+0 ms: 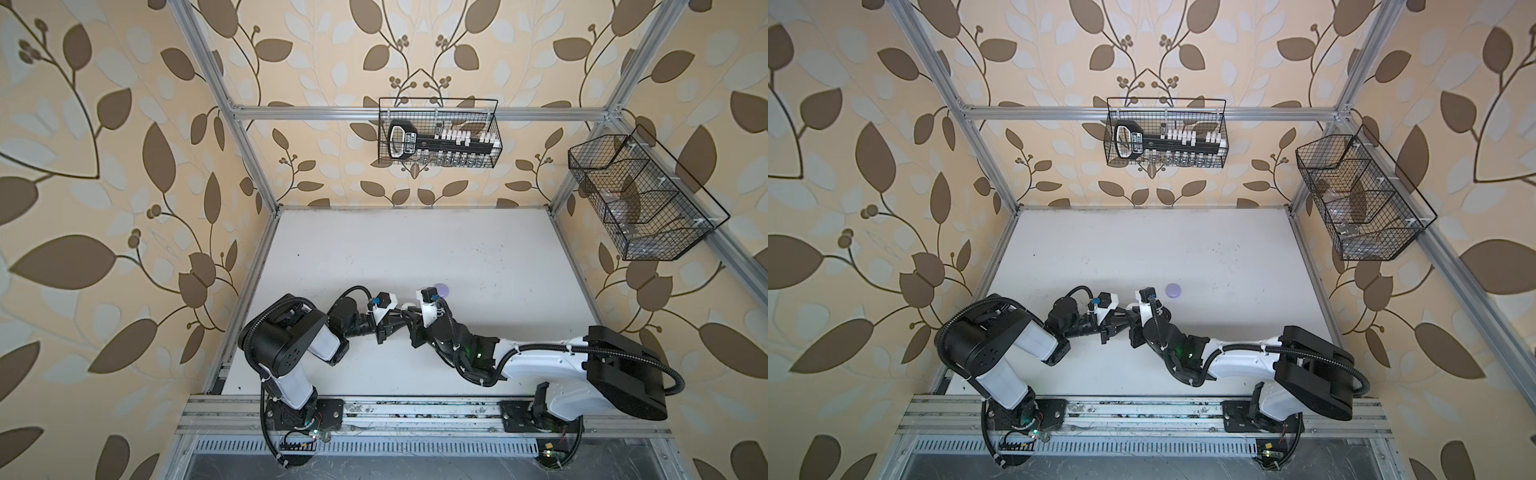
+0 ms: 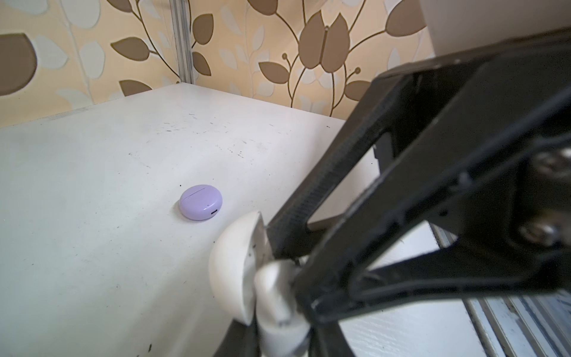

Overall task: Insert wireless bluetooth earbuds into charging case
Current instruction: Insert the wireless bluetooth earbud into the charging case.

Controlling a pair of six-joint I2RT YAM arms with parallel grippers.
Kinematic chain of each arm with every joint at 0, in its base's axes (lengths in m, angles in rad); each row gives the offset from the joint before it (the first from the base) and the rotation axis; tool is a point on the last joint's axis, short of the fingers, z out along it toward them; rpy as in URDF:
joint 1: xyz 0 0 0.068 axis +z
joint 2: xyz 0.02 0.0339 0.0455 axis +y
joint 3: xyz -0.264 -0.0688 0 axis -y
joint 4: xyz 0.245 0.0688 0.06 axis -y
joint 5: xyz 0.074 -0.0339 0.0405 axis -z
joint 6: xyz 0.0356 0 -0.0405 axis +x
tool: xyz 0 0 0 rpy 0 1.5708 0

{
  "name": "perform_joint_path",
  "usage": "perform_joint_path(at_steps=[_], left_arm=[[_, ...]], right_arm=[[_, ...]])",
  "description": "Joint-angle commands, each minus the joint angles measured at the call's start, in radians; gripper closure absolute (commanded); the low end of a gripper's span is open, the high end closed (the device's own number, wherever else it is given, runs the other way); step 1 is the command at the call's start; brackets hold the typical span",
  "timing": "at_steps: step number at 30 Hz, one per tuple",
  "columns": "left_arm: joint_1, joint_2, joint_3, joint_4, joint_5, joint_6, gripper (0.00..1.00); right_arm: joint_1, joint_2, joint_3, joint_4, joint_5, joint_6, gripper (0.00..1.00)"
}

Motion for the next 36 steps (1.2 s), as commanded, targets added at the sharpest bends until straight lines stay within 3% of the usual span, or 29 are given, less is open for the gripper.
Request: perform_joint_path(at_steps=[1,15,22,36], left_arm=[[0.005,-0.003,0.0,0.065,0.003,0.001,0.96],[0.005,0.001,-0.001,0.063,0.001,0.013,0.95],[0.003,0.017,0.006,0.062,-0.087,0.035,0.96],[-0.014,0.016,0.003,0.053,-0.149,0.074,0.96]], right_arm=[[0.005,-0.016,-0.017,-0.015,-0.005,-0.007,0.76],[-0.022,-0.075,-0.013,-0.066,-0.005,-0.009,0.75],[-0.023,-0.112,0.094,-0.307,0.008,0.01,0.67],[-0.024,0.0,0.329,-0.654,-0.01,0.076,0.65]])
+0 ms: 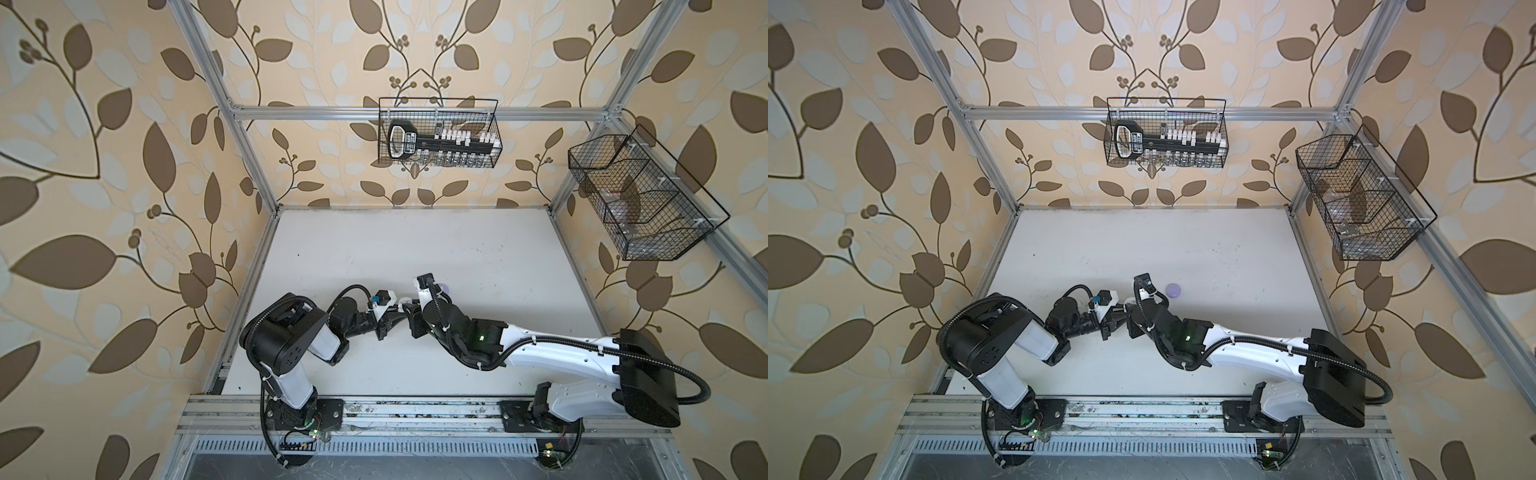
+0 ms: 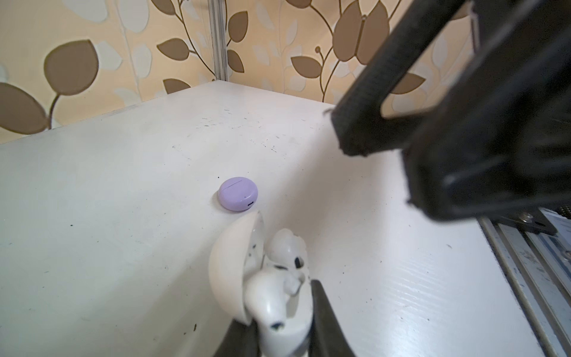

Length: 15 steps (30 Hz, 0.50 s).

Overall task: Insert wireless bluetooth earbuds into charging case
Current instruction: Insert the wireless bluetooth earbud into the charging case.

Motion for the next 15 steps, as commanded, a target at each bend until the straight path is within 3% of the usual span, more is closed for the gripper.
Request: perform_joint_path(at_steps=[1,15], left_arm=[[-0.011,0.004,0.003,0.052,-0.022,0.029,0.96],[-0.01,0.002,-0.004,0.063,-0.011,0.033,0.96]], right_arm=[[-0.001,0.056,0.061,-0.121,-0.013,0.03,0.64],[-0.013,0.16,0.15,-0.147,-0.028,0.059,0.64]])
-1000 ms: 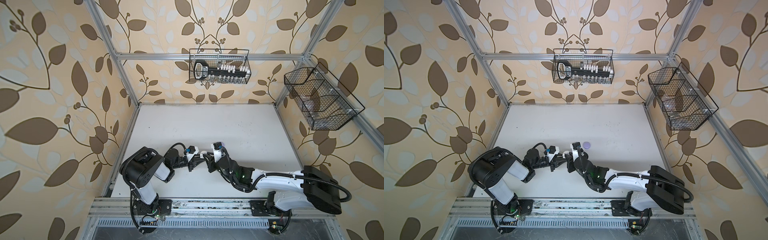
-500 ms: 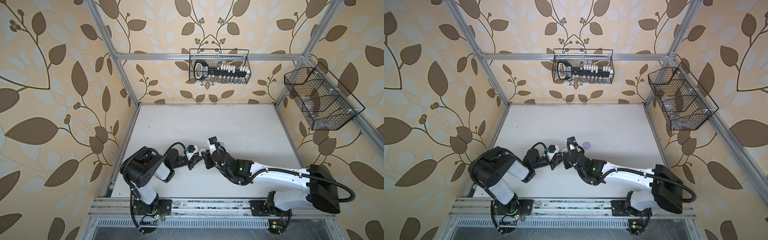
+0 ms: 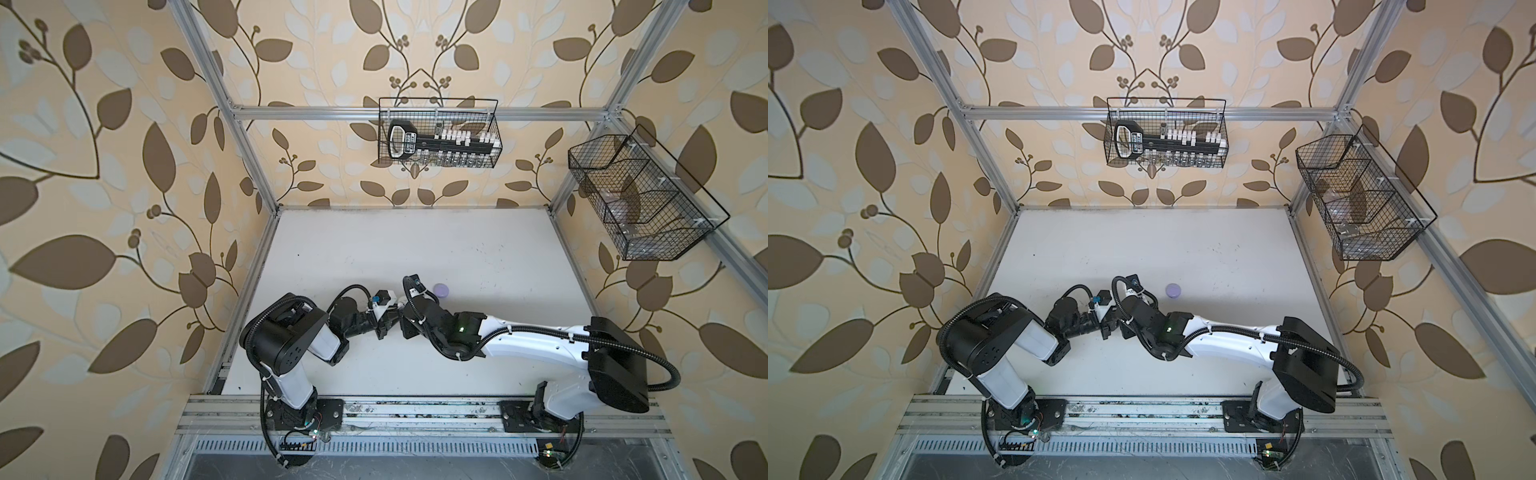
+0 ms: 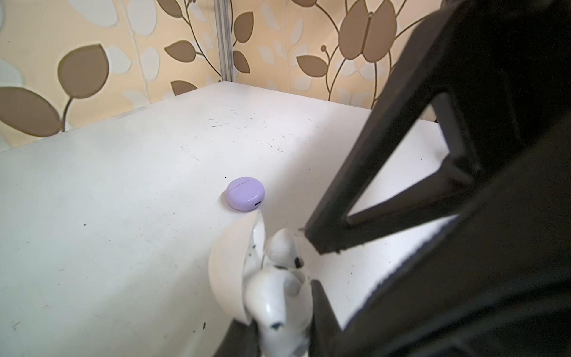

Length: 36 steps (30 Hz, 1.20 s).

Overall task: Insert wireless bluetooth earbuds into charging case
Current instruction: Insert the wireless bluetooth earbud into the charging case.

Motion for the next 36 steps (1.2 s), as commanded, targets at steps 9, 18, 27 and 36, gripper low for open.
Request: perform_joint_path(at_steps=[9,18,27,36], left_arm=[[-0.011,0.0,-0.006,0.063,0.019,0.019,0.96],[-0.01,-0.001,-0.006,0.063,0.023,0.019,0.96],[-0.011,-0.003,-0.007,0.064,0.029,0.017,0.96],[-0.01,-0.002,-0.007,0.063,0.033,0.018,0.96]], right_arm=[[-0.022,0.049,0.061,-0.011,-0.014,0.012,0.65],[-0.03,0.073,0.08,-0.009,-0.022,0.001,0.67],[-0.039,0.08,0.084,-0.008,-0.02,-0.004,0.69],[-0.046,0.093,0.098,-0.004,-0.021,-0.006,0.71]])
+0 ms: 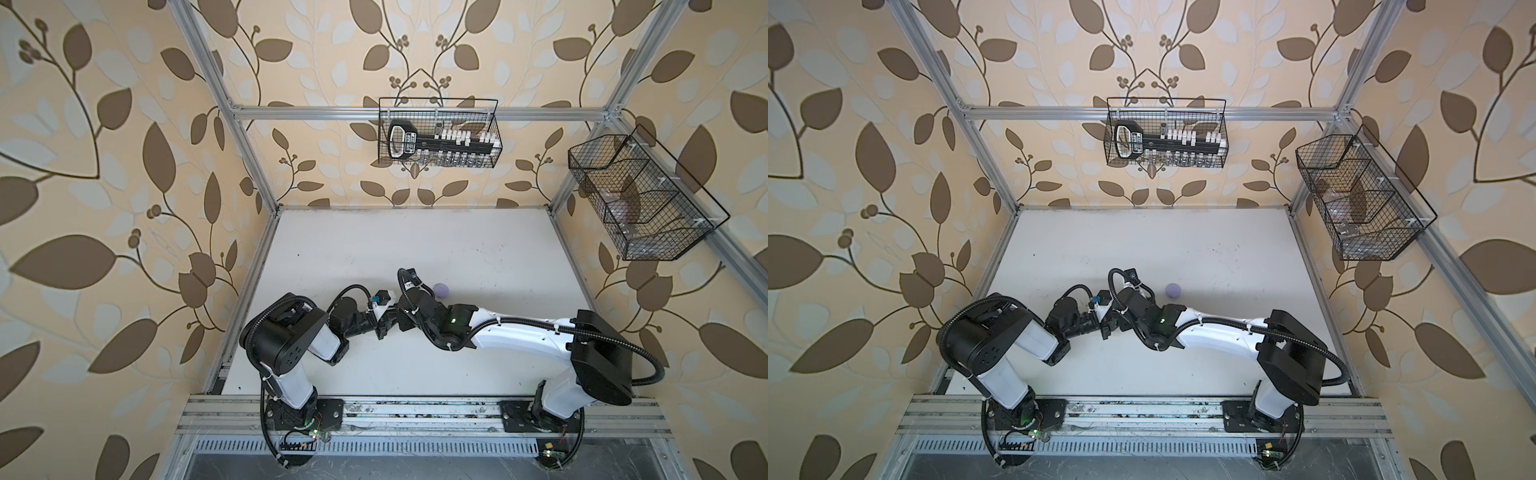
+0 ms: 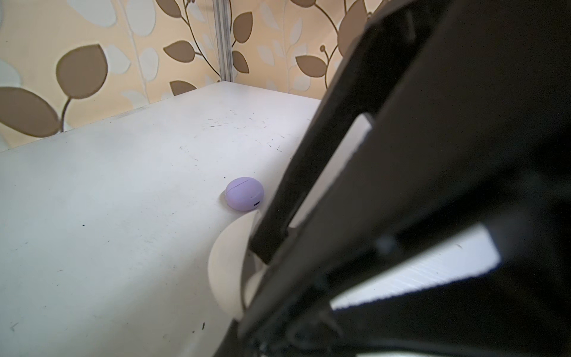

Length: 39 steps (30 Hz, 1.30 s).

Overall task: Insert wireless bluetooth earbuds into charging case
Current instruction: Insert the wireless bluetooth earbud into the charging case.

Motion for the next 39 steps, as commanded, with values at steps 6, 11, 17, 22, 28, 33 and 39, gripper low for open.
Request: perform_joint_path(at_steps=[6,11,17,22,28,33,39], left_arm=[[-0.011,-0.002,-0.006,0.062,0.029,0.016,0.96],[-0.011,-0.003,-0.008,0.063,0.031,0.016,0.96],[-0.012,-0.004,-0.007,0.063,0.029,0.016,0.96],[-0.011,-0.006,-0.006,0.062,0.024,0.014,0.96],[-0.011,-0.006,-0.008,0.062,0.021,0.014,0.96],[-0.011,-0.007,-0.009,0.064,0.019,0.016,0.96],[-0.011,-0.009,-0.01,0.063,0.02,0.016,0.96]], right_arm=[[-0.004,0.027,0.045,0.004,-0.008,-0.013,0.72],[-0.004,0.026,0.045,0.003,-0.009,-0.015,0.75],[-0.004,0.019,0.041,-0.004,-0.005,-0.015,0.79],[0.0,0.011,0.023,-0.005,-0.005,-0.012,0.79],[0.007,0.001,0.007,-0.008,0.0,-0.005,0.8],[0.006,-0.005,-0.004,-0.016,0.004,-0.005,0.8],[0.005,-0.006,-0.009,-0.019,0.001,-0.004,0.8]])
